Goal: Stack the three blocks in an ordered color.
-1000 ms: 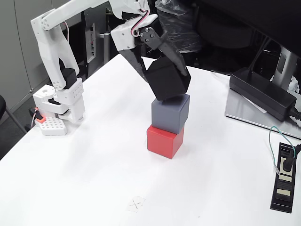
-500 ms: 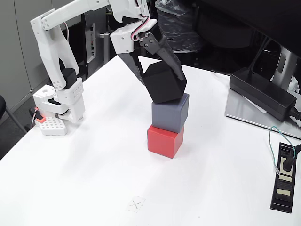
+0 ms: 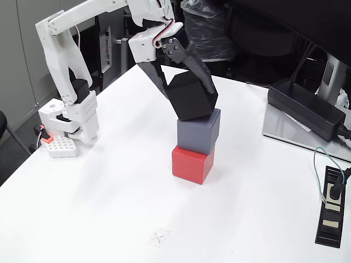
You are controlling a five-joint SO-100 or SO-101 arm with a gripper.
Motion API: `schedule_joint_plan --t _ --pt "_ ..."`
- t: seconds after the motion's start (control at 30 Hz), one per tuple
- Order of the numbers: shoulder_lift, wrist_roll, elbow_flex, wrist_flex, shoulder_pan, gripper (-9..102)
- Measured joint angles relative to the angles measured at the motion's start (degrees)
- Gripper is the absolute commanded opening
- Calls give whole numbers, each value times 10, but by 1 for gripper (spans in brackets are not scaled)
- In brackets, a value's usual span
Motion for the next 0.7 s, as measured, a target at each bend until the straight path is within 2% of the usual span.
schedule_joint_plan --t 0.23,0.7 --pt "0 0 0 0 0 39" --pt "30 0 0 0 27 40"
